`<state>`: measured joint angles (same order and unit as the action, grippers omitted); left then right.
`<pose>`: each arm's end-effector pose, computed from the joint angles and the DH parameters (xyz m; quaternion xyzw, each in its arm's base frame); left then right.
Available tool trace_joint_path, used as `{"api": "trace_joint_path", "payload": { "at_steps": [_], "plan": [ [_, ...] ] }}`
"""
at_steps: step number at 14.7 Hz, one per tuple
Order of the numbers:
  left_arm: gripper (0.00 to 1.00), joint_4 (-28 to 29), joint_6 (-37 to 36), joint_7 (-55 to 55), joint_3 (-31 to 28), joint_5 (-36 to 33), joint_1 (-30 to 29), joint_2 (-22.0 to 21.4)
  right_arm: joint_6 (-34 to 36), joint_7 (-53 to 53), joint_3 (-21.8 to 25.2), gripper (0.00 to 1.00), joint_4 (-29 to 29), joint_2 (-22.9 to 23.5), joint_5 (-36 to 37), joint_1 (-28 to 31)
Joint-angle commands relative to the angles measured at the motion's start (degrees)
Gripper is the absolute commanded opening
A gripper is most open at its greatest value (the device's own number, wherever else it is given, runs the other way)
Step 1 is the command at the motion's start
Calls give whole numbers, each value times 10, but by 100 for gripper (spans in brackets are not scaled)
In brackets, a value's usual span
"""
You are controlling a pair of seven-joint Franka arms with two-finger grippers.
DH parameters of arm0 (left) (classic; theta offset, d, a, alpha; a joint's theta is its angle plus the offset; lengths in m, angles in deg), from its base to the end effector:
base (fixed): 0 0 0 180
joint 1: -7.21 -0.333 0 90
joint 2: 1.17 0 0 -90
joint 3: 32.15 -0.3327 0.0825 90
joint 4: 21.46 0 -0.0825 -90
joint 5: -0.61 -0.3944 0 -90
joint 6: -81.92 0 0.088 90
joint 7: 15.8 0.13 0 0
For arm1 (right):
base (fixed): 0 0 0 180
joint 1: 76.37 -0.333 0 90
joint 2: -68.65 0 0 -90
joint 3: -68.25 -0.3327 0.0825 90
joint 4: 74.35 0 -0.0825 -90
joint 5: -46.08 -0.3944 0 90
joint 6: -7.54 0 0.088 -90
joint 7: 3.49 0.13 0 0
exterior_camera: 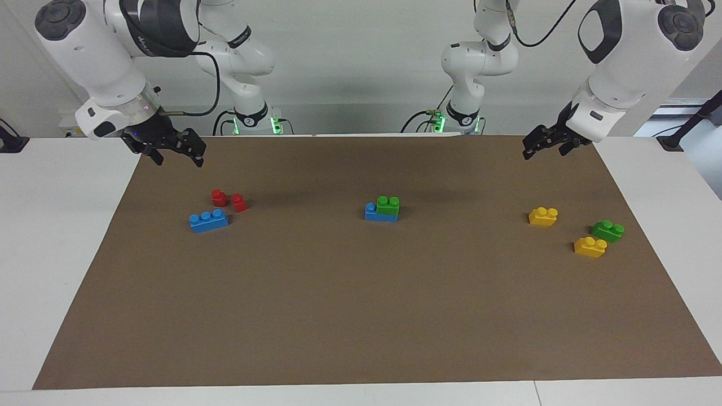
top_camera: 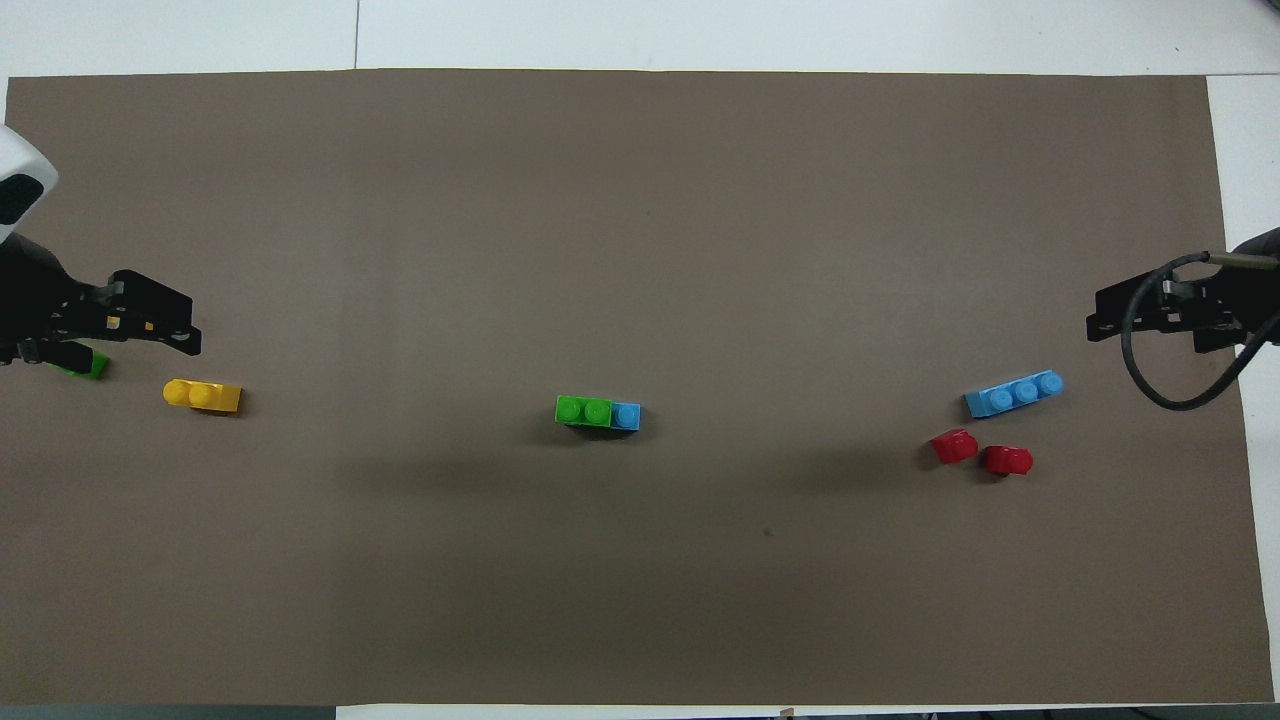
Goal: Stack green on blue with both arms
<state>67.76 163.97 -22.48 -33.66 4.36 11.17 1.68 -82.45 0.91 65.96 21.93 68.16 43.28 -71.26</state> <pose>0.5592 -0.0335 0.5864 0.9951 0.0351 -0.0895 0.0250 0.5544 -0.0209 0.5706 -0.9964 0.0641 0.0509 0.0235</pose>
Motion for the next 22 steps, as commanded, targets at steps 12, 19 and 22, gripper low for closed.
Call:
{"api": "trace_joint_path", "payload": {
  "at_steps": [12,19,22],
  "plan": [
    [100,-8,14,36,7,-8,-9,1,5,-20,-8,100,-18,11,45,9],
    [100,-10,36,80,8,-26,-8,3,-16,-32,-8,100,-17,11,43,10],
    [100,-10,39,83,7,-31,-6,4,-21,-29,-8,100,-17,11,41,10]
  ]
}}
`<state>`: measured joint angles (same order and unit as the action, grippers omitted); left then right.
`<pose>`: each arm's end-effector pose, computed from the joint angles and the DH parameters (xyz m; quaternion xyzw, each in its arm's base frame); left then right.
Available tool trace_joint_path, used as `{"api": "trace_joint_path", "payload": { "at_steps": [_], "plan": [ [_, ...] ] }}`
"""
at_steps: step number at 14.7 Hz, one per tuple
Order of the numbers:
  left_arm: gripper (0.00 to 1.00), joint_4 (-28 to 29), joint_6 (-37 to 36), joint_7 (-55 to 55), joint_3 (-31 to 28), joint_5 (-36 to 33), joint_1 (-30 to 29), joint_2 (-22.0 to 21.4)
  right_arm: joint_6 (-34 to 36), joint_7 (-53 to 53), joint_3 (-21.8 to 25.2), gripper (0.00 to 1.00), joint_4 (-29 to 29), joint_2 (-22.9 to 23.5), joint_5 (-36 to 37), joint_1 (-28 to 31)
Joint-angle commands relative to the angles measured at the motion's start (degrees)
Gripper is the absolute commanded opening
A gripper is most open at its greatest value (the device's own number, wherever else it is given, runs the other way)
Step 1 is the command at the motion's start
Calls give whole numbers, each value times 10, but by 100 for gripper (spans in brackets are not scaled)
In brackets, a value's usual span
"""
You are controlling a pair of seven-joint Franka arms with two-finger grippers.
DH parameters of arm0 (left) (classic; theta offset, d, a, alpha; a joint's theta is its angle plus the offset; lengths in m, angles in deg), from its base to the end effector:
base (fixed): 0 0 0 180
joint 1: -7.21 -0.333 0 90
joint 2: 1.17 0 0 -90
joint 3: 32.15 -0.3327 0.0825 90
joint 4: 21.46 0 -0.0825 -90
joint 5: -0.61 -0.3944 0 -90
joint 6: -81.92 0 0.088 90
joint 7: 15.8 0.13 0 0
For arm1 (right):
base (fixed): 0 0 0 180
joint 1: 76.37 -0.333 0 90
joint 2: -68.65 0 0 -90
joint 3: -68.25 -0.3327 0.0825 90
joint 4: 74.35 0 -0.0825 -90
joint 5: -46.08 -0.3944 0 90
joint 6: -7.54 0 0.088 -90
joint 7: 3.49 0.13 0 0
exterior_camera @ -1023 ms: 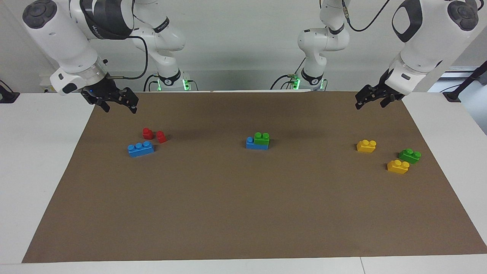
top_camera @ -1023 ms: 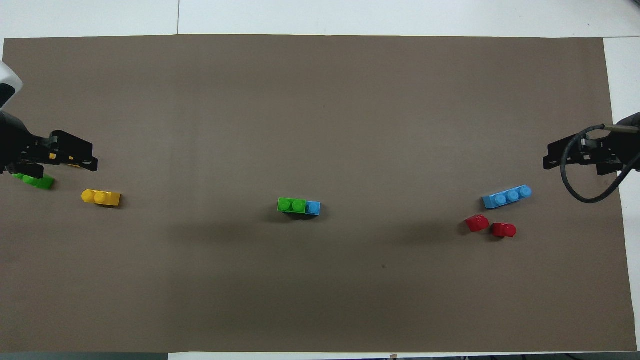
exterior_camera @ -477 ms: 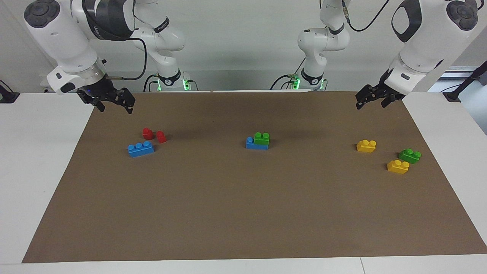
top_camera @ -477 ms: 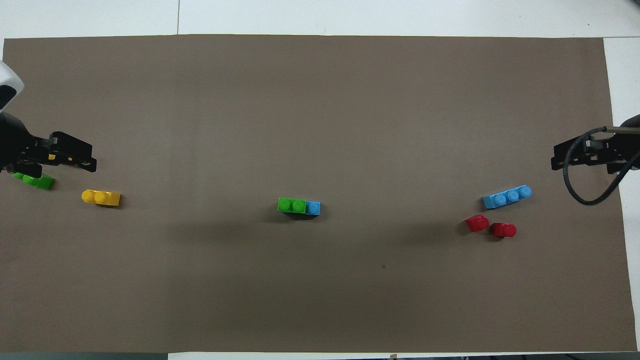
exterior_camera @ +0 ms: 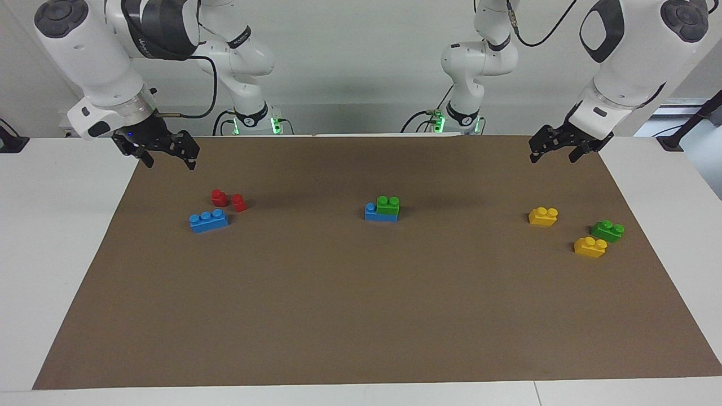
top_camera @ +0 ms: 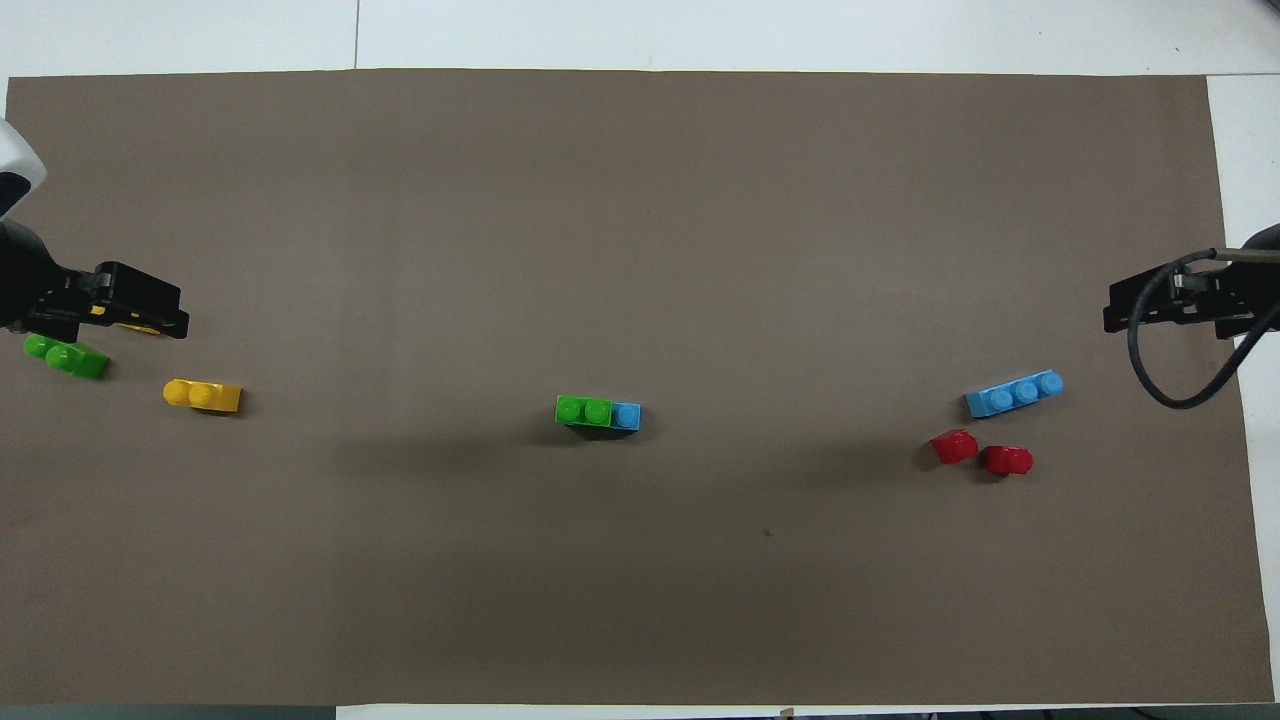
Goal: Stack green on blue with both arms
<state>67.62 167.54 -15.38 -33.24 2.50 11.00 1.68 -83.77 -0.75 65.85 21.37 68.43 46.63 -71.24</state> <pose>0.5682 -0.0316 0.5915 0.9980 -0.0275 -0.0553 0.0149 0.5593 -0.0279 0.5743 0.9982 -0.0474 -0.0366 0.0049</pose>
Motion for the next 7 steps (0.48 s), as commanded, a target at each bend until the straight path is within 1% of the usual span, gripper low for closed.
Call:
{"api": "trace_joint_path", "payload": {
  "at_steps": [1,7],
  "plan": [
    [100,-9,2,12,3,-13,-5,4,-9,-13,-7,100,-12,8,7,9],
    [100,-9,3,12,4,-12,-5,3,-10,-18,-7,100,-12,8,7,10]
  ]
}}
